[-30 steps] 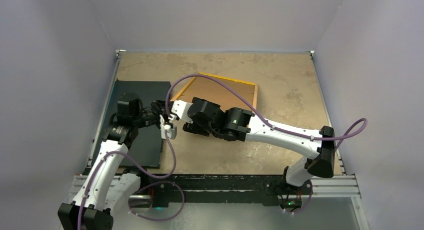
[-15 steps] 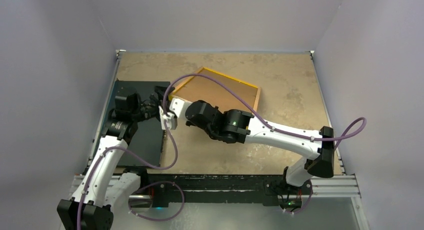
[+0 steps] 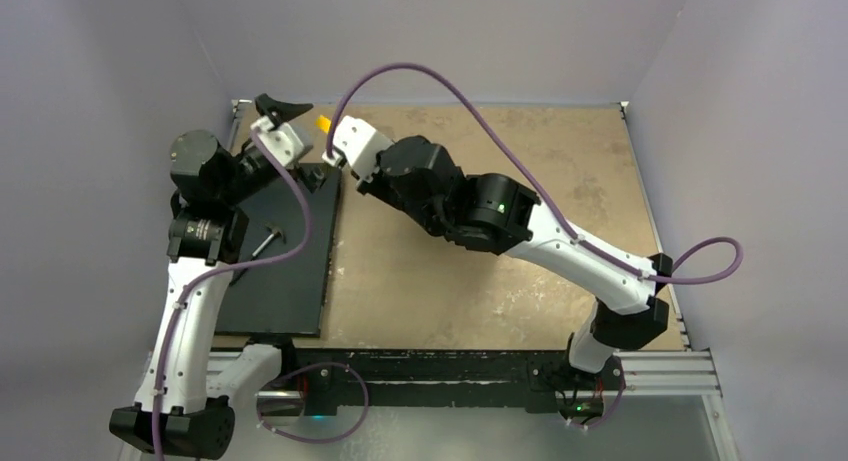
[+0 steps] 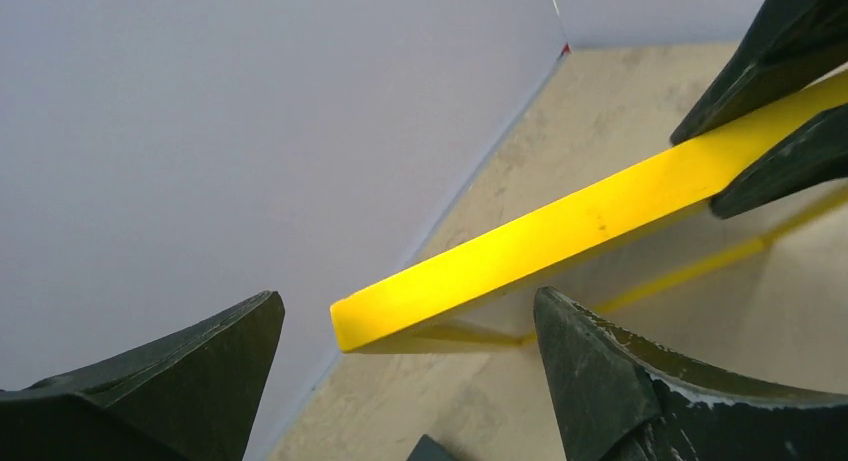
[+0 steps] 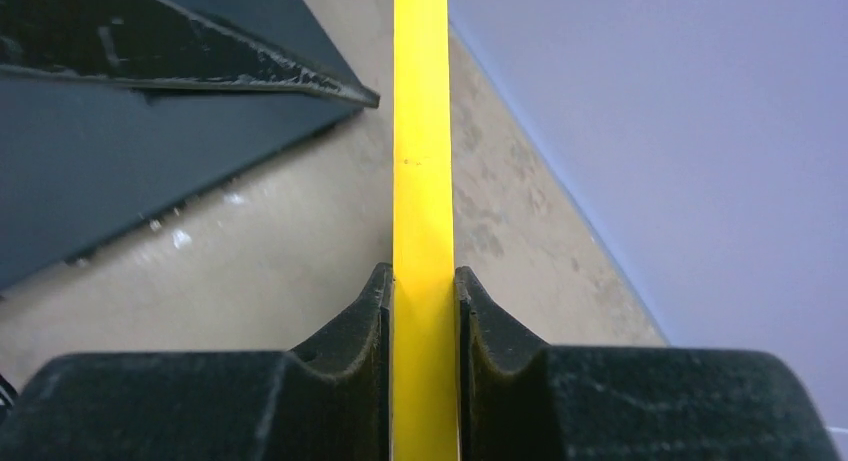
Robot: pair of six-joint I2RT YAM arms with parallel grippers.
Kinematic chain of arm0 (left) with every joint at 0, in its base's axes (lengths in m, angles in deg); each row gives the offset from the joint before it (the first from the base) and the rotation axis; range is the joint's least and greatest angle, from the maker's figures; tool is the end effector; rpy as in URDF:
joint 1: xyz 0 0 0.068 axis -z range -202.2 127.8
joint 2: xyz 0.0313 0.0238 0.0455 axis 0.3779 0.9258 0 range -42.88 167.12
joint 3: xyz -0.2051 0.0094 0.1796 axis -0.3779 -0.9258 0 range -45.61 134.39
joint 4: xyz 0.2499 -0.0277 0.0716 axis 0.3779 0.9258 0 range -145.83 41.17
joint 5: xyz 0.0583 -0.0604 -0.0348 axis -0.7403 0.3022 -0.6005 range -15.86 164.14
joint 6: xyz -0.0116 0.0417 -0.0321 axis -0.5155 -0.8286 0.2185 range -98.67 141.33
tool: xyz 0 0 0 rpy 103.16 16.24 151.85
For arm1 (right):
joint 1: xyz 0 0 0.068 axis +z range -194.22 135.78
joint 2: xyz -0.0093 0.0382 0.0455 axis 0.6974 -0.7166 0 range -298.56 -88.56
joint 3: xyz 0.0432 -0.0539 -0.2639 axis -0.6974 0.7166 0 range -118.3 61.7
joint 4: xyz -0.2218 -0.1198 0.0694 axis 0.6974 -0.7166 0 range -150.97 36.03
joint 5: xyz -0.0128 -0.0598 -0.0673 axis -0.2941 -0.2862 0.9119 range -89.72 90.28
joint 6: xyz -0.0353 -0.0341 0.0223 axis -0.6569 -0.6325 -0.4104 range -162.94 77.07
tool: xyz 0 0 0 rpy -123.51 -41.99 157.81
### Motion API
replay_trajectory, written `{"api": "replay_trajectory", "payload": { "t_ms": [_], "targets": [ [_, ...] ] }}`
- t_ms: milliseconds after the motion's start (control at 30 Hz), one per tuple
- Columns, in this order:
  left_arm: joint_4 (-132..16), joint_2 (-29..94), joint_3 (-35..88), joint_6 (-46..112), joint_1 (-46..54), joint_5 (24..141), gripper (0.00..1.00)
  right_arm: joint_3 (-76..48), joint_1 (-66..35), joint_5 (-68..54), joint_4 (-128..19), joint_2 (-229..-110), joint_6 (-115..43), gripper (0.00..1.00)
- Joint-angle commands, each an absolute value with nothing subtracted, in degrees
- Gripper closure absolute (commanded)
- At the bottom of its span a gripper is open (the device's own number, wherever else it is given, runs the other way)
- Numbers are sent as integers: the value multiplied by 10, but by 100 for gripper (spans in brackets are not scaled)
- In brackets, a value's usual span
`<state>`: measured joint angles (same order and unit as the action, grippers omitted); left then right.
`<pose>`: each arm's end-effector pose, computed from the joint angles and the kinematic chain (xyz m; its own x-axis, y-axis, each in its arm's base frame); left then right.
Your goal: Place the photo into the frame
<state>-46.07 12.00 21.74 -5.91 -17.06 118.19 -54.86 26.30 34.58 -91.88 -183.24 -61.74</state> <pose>0.1907 -0.0421 0.4456 0.3881 0.2953 -0.8730 0.6508 0.5830 0.4865 0.1342 0.3194 0.4951 0.1057 -0.4999 -0.8596 -0.5959 0.6602 -0.4572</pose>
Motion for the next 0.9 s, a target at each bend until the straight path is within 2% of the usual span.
{"api": "replay_trajectory", "payload": {
  "t_ms": [0,167,467,533,700,867],
  "targets": [
    [-481,132,283,152,-190,1172,5,-659,205,306,-879,-1832,-580,100],
    [-472,136,294,203,-215,1203,4,-662,61,198,-869,-1836,-506,100],
    [-469,163,303,236,-219,1203,5,-592,-128,122,-802,-1825,-442,100],
    [-436,187,325,232,-219,1193,1,-544,-162,109,-774,-1812,-404,100],
    [-302,274,389,181,-219,1168,0,-398,-252,32,-716,-1759,-332,100],
    [-246,309,384,133,-219,1106,0,-171,-295,5,-602,-1658,-305,100]
  ]
}}
